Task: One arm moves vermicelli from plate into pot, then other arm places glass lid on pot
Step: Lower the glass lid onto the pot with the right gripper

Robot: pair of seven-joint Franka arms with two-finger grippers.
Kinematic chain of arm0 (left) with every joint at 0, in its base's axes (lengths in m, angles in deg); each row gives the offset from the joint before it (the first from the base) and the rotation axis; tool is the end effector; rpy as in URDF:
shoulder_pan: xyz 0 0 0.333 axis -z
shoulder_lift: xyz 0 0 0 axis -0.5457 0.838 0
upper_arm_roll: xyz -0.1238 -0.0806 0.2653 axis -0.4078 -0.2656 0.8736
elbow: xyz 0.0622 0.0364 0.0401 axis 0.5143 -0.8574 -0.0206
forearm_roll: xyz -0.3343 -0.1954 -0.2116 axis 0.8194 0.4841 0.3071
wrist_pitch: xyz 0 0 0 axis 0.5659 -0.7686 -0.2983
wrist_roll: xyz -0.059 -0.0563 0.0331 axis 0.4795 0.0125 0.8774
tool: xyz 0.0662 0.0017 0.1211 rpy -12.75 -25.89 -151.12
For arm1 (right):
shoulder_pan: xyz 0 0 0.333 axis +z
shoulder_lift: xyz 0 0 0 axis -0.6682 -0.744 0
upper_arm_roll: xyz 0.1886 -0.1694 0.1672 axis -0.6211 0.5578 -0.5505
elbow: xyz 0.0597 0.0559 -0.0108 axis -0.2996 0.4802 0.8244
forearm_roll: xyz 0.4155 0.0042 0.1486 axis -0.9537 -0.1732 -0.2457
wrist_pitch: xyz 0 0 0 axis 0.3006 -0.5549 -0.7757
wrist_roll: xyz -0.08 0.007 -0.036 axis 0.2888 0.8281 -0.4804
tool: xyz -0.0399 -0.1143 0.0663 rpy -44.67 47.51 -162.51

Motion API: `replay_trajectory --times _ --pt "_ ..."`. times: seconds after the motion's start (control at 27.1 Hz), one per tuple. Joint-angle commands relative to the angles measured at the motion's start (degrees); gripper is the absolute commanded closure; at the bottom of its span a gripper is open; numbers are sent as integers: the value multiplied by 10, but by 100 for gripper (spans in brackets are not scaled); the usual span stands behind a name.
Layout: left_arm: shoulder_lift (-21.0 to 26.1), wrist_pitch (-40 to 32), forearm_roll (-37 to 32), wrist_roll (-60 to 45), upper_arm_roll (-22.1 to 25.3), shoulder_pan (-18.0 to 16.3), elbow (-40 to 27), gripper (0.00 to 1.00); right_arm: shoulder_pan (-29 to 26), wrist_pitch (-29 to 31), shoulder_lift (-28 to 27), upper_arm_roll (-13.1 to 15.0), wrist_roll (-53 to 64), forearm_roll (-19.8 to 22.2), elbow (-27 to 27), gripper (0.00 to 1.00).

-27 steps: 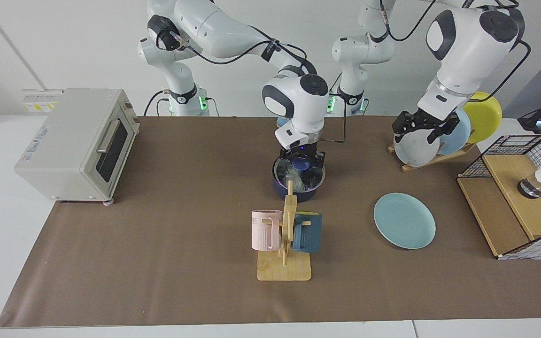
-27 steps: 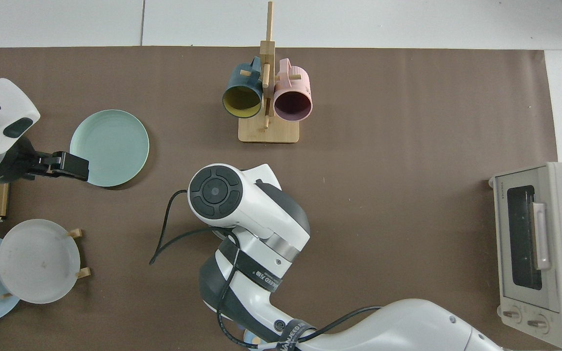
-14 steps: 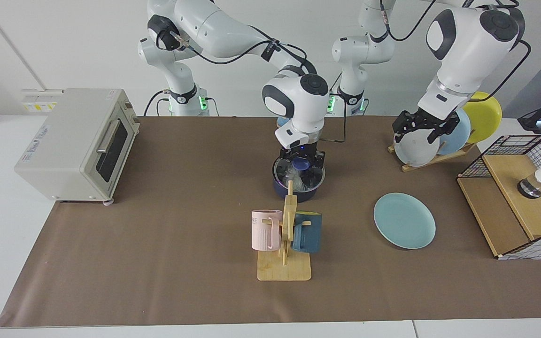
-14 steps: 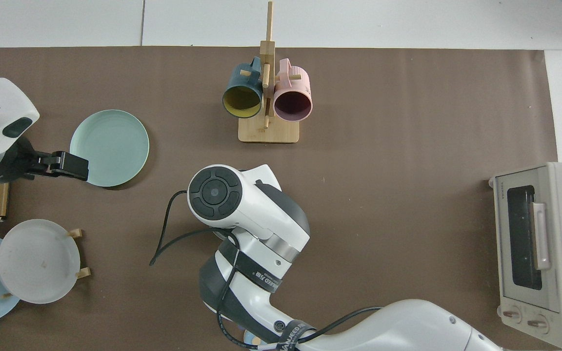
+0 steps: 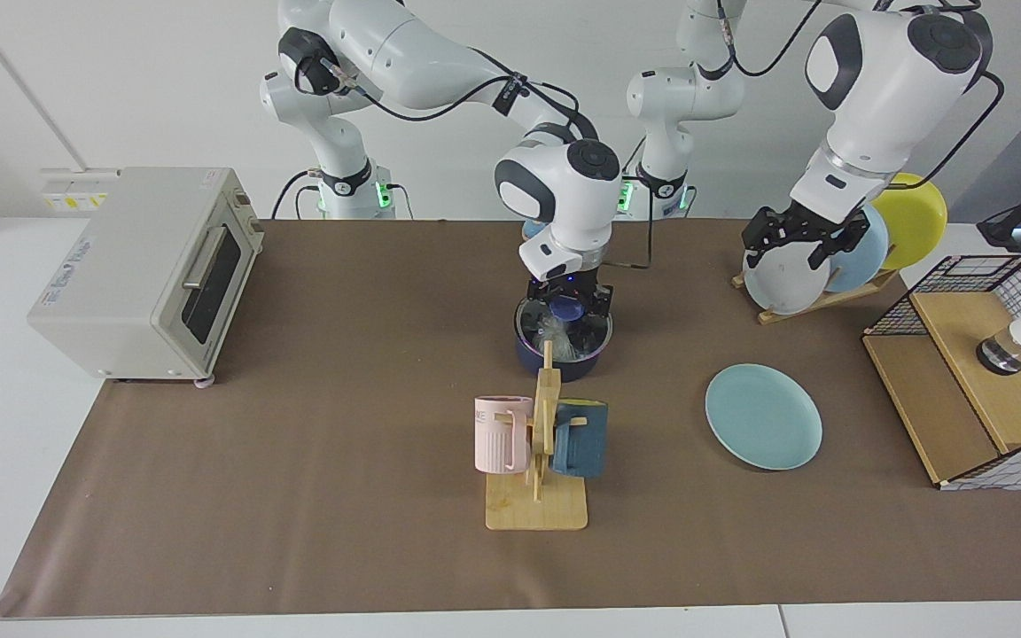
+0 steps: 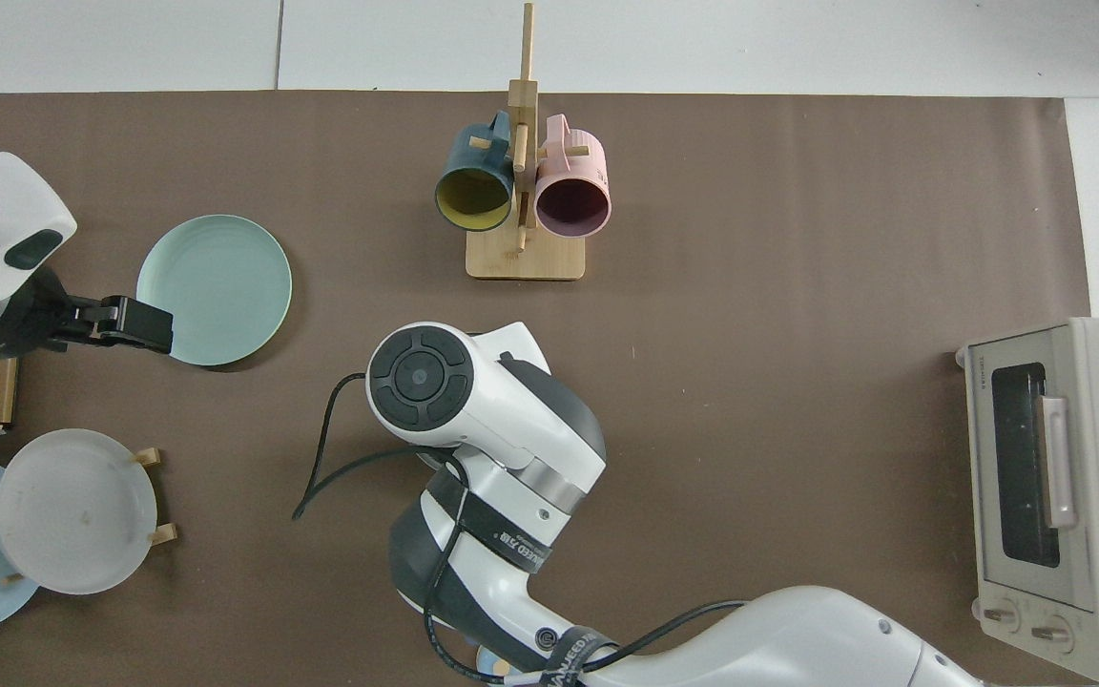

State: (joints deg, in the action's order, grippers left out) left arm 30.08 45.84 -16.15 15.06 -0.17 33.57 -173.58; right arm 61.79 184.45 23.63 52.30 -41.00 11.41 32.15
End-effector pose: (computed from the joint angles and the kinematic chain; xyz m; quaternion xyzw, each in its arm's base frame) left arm 0.6097 -0.0347 0.5330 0.9992 -0.0355 -0.0163 0.0077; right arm 0.5465 0.5018 0.3227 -0.9854 0.1703 -0.0019 0.0001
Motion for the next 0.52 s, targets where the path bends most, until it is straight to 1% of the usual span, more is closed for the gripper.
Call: replay_trajectory --times 0.0,0.22,0.33,0.48 --pt "-7 1 -8 -1 3 2 1 0 -11 -14 3 -10 -20 -10 21 100" --pt "-7 1 -9 -1 1 2 1 0 -13 -14 2 -10 -20 -13 21 100" --pt "-7 1 -9 -1 1 2 1 0 -14 -15 3 -10 -20 -25 21 100" --pt "-7 1 -8 -1 1 2 1 0 -15 -14 2 -10 -20 -26 21 100"
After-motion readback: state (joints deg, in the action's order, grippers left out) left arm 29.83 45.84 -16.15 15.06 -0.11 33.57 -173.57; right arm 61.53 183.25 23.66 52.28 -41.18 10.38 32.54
